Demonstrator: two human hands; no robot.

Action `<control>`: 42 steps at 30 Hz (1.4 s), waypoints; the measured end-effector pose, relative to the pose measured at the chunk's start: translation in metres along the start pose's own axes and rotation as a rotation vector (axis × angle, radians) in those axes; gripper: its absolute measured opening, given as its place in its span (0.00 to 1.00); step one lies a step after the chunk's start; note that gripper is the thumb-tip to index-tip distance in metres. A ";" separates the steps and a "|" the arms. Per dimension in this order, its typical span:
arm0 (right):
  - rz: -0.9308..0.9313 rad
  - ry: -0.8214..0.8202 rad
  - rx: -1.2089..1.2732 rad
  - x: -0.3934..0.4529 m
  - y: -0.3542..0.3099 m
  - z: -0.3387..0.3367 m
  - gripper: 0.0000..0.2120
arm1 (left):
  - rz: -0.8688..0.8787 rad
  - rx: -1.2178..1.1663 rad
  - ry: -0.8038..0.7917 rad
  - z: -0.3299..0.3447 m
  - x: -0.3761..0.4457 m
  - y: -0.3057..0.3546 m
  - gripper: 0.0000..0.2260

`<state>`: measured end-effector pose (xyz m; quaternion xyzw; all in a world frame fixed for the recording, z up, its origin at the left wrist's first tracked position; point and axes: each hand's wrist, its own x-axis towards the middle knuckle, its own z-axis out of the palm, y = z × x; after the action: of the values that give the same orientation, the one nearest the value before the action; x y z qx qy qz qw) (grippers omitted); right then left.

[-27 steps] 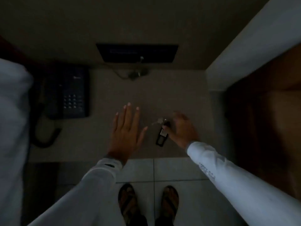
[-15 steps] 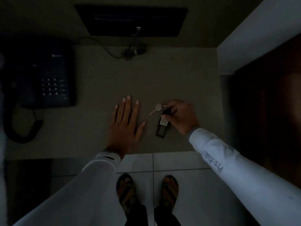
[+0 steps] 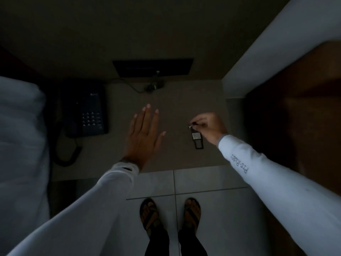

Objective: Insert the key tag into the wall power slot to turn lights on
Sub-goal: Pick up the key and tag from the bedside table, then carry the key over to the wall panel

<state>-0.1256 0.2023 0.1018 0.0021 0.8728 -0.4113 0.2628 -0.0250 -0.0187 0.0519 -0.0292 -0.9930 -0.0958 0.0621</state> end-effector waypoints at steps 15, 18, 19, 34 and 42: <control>-0.251 0.460 -0.067 -0.192 -0.235 -0.277 0.13 | 0.314 -0.019 0.420 -0.362 0.121 0.136 0.31; -0.311 0.504 -0.098 -0.244 -0.265 -0.321 0.14 | 0.410 -0.022 0.521 -0.415 0.128 0.176 0.30; -0.325 0.524 -0.106 -0.261 -0.271 -0.333 0.14 | 0.439 -0.025 0.543 -0.429 0.129 0.189 0.30; -0.193 1.124 -0.158 -0.596 -0.194 -0.500 0.08 | 0.853 -0.206 0.757 -0.569 0.073 0.474 0.31; -0.053 1.322 -0.237 -0.838 -0.095 -0.533 0.09 | 1.099 -0.362 0.835 -0.618 -0.072 0.680 0.30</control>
<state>0.3319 0.7006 0.8346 0.2032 0.8890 -0.2312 -0.3389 0.1671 0.5240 0.7715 -0.4963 -0.6964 -0.2173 0.4707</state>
